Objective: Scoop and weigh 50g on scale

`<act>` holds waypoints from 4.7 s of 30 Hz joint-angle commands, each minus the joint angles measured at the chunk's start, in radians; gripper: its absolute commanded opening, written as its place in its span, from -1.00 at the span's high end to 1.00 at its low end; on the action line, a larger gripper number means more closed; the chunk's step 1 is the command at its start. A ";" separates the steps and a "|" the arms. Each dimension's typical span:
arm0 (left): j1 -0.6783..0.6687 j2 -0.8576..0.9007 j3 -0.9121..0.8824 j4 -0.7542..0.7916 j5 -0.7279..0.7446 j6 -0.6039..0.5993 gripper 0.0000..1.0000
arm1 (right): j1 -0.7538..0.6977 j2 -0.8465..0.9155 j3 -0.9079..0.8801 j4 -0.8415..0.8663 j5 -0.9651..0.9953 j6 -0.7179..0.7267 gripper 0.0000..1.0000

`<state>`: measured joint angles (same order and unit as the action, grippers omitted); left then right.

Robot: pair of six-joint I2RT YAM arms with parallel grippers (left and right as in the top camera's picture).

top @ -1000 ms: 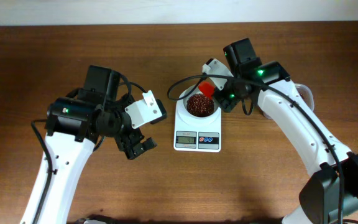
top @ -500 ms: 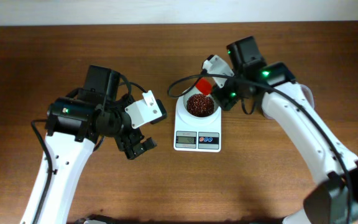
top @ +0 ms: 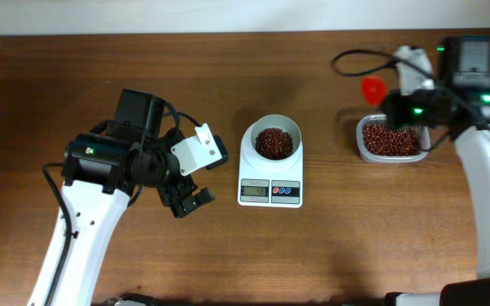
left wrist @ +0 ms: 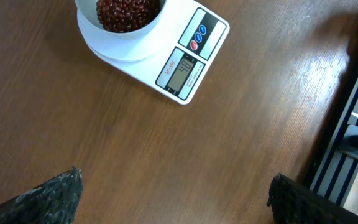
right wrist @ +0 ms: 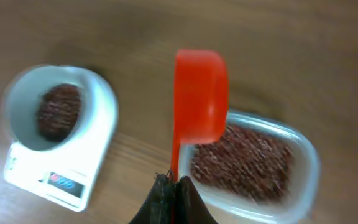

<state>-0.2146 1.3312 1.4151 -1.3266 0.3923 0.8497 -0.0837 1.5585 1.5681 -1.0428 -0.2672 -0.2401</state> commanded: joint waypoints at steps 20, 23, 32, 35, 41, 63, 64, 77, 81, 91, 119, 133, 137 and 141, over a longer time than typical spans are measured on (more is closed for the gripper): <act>0.003 -0.013 -0.008 0.002 0.004 0.016 -0.98 | -0.063 0.216 -0.097 -0.035 0.253 0.109 0.92; 0.003 -0.013 -0.008 0.002 0.004 0.016 -0.98 | -0.063 0.232 -0.097 -0.035 0.238 0.118 0.92; 0.003 -0.013 -0.008 0.002 0.004 0.016 -0.98 | -0.061 0.239 -0.097 -0.069 0.127 0.117 0.92; 0.003 -0.013 -0.008 0.002 0.004 0.016 -0.98 | -0.061 0.240 -0.098 -0.088 0.058 0.078 0.92; 0.003 -0.013 -0.008 0.002 0.004 0.016 -0.98 | -0.062 0.241 -0.098 -0.088 -0.033 0.072 0.92; 0.003 -0.013 -0.008 0.002 0.004 0.016 -0.98 | -0.247 0.248 -0.098 -0.070 -0.224 0.110 0.92; 0.003 -0.013 -0.008 0.002 0.004 0.016 -0.98 | -0.260 0.248 -0.098 -0.071 -0.228 0.108 0.92; 0.003 -0.013 -0.008 0.002 0.004 0.016 -0.98 | -0.377 0.248 -0.097 -0.124 -0.482 0.060 0.92; 0.003 -0.013 -0.008 0.002 0.004 0.015 -0.98 | -0.383 0.247 -0.097 -0.143 -0.528 0.056 0.92; 0.003 -0.013 -0.008 0.002 0.004 0.016 -0.98 | -0.279 0.209 -0.097 -0.166 -0.672 0.030 0.92; 0.003 -0.013 -0.008 0.002 0.004 0.015 -0.98 | 0.308 0.114 -0.096 0.128 -0.245 0.030 0.92; 0.003 -0.013 -0.008 0.002 0.004 0.016 -0.98 | 0.386 0.095 -0.097 0.174 -0.090 0.013 0.92; 0.003 -0.013 -0.008 0.002 0.004 0.016 -0.98 | 0.387 0.081 -0.097 0.167 -0.091 0.031 0.92; 0.003 -0.013 -0.008 0.002 0.004 0.016 -0.98 | 0.386 0.080 -0.097 0.161 -0.077 0.031 0.92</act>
<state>-0.2146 1.3312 1.4151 -1.3270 0.3923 0.8497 0.2966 1.6733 1.4750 -0.8822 -0.3622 -0.2138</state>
